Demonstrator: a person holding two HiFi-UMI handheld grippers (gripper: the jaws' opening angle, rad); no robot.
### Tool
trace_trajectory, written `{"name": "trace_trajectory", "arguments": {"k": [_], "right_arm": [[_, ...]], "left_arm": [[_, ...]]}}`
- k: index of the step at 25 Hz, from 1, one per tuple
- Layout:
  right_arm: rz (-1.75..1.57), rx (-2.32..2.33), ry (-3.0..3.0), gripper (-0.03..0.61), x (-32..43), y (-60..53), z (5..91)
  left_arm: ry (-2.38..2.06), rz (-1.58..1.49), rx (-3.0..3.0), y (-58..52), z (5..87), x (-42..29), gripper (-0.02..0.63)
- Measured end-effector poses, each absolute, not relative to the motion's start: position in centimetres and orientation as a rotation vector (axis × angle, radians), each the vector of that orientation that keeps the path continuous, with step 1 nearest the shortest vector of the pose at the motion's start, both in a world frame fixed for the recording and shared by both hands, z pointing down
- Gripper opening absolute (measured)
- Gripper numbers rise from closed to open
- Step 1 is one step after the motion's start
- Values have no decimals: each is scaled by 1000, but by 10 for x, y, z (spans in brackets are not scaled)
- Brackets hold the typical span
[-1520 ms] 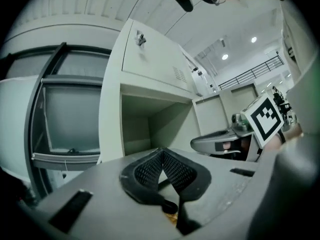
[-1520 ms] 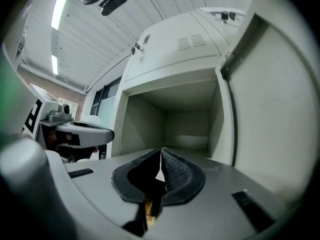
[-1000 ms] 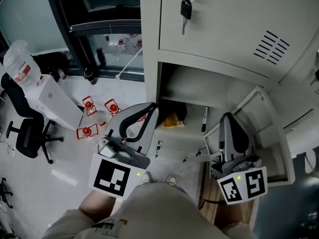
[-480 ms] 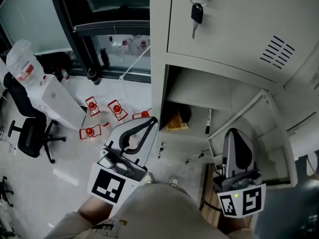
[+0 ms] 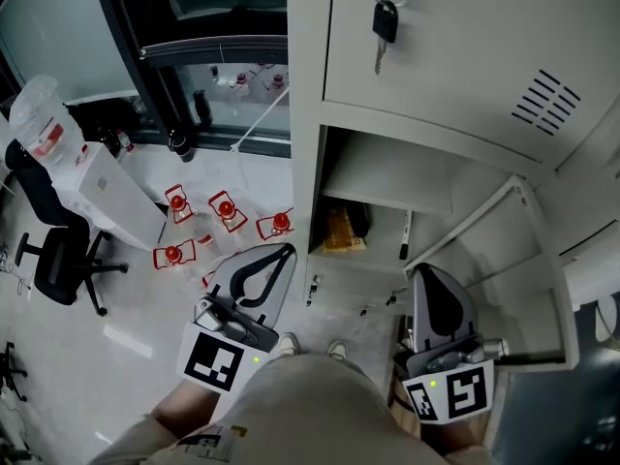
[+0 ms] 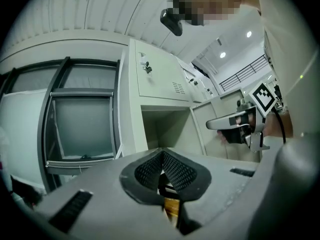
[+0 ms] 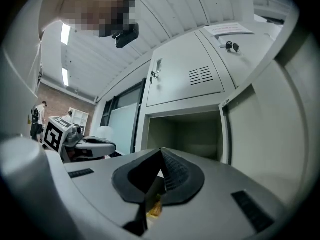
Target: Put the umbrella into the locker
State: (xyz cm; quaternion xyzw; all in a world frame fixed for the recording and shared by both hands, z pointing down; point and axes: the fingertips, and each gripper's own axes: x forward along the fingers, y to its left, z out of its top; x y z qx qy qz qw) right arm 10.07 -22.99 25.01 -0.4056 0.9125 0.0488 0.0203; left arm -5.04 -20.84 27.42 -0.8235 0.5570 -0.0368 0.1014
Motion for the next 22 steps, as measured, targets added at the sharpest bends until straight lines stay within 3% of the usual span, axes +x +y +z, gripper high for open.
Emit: {"name": "trace_trajectory", "arguments": {"k": [22], "right_arm": [[1, -1278, 2902, 8, 93, -244, 297]], "left_arm": [[1696, -96, -2467, -220, 294, -53, 8]]}}
